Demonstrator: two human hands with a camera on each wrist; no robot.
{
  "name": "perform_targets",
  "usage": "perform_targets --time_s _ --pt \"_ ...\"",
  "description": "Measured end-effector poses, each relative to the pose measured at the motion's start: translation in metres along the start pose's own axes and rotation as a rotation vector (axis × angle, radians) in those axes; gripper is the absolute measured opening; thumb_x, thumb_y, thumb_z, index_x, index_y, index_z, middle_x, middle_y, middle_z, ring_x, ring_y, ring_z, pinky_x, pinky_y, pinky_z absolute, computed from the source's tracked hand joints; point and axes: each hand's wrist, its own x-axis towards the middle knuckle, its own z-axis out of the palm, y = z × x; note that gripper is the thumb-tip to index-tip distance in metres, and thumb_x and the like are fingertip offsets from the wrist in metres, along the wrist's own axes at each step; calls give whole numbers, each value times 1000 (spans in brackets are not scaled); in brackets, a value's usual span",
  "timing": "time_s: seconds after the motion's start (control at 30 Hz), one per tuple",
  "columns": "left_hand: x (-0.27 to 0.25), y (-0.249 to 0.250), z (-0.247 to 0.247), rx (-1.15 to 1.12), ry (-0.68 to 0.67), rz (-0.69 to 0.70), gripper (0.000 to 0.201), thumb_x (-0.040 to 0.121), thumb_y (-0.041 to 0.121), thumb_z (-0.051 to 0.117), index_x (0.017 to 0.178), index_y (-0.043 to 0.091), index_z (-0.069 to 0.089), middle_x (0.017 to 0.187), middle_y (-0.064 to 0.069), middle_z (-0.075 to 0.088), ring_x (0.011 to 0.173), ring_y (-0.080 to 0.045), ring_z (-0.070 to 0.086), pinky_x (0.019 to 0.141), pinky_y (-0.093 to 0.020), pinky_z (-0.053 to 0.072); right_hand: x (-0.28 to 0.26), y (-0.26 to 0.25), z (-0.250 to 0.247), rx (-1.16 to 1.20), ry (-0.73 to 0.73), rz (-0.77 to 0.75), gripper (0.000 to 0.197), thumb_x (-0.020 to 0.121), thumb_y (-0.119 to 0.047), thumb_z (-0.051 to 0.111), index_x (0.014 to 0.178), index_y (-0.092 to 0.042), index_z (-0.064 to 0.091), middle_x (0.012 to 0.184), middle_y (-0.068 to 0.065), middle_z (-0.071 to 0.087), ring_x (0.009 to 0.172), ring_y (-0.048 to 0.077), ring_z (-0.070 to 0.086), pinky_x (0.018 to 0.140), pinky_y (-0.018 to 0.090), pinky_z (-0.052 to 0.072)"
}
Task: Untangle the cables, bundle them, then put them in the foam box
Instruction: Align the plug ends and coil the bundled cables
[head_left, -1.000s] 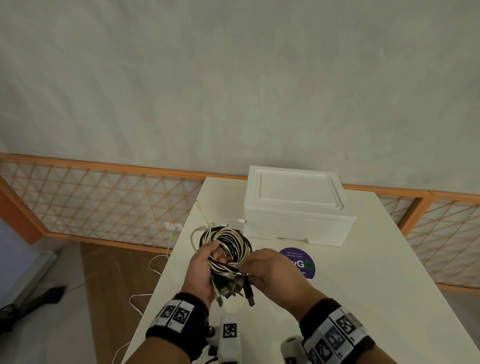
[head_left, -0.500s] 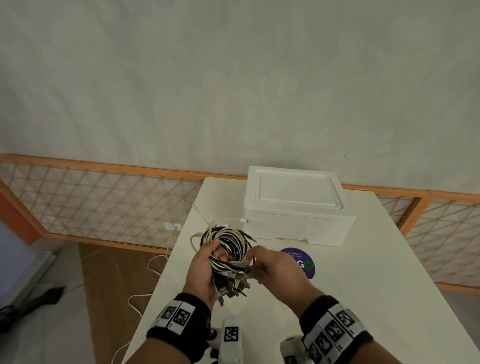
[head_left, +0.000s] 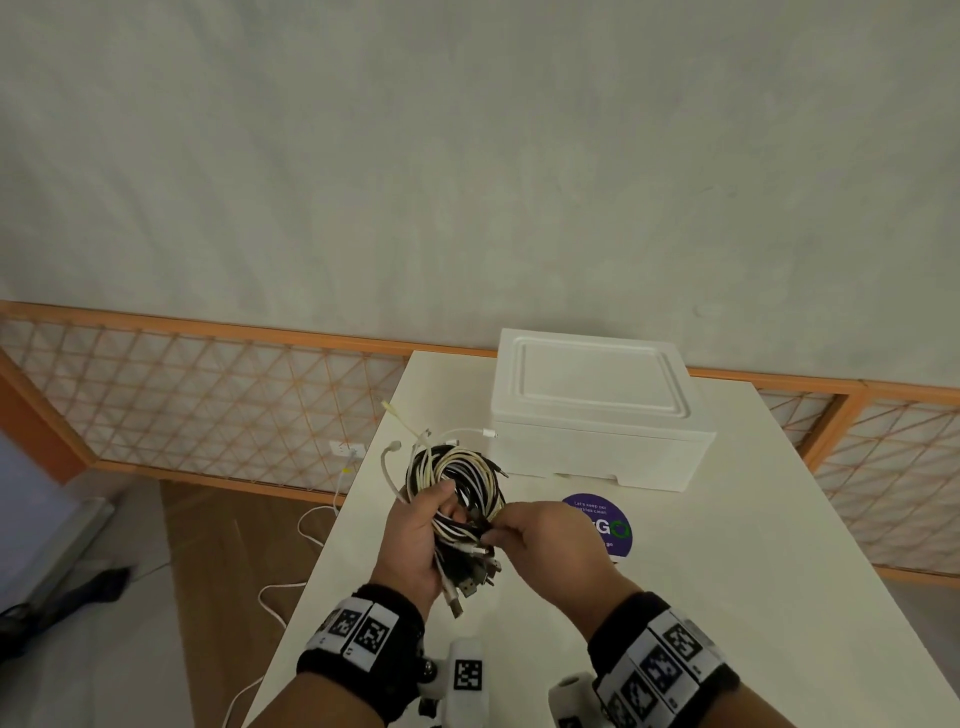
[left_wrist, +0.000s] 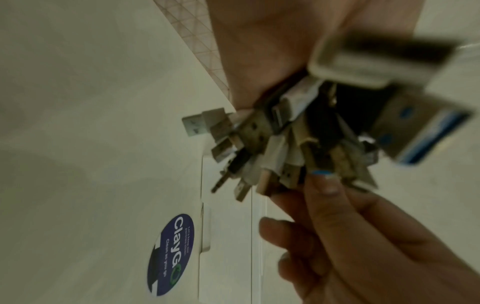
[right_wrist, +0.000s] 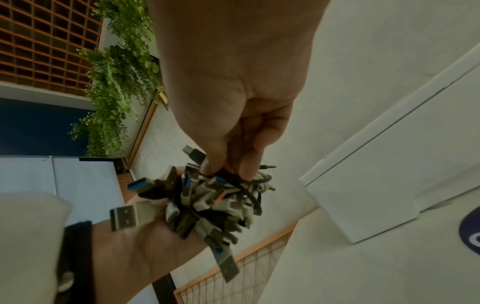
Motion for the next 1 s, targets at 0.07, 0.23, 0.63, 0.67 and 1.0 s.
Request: perform_targets --time_s 0.07,0.23,0.63,0.67,1.0 --pt "0 -1 1 18 53 37 34 72 22 72 96 0 63 83 -18 55 71 -29 57 67 -40 49 2 -5 -1 -116 14 -38 21 90 -32 59 93 -15 70 84 3 69 78 20 63 54 17 28" --pt "-1 1 8 -92 122 76 36 84 21 62 54 17 42 51 0 38 55 -17 43 63 -31 41 1 -10 4 -334 -23 -106 36 32 -24 91 43 -24 57 36 -6 44 27 7 39 40 12 16" --pt "-12 -6 4 52 -39 -150 46 76 30 74 106 0 58 89 -22 58 75 -32 61 67 -37 51 7 -14 -3 -100 -82 -373 35 47 -21 79 58 -22 45 55 -8 47 52 16 44 48 12 10" --pt "-13 -5 5 42 -35 -155 50 74 32 77 109 4 55 89 -21 54 74 -31 60 66 -37 51 7 -14 -2 -12 -77 -356 37 54 -17 76 60 -22 41 59 -8 43 57 16 42 47 17 20" --pt "-7 -5 4 -1 -5 -122 30 77 27 65 61 15 43 58 -3 39 52 -18 44 55 -30 41 -1 0 5 322 -42 -264 25 68 -16 73 92 -17 68 93 0 65 89 9 55 82 15 41"
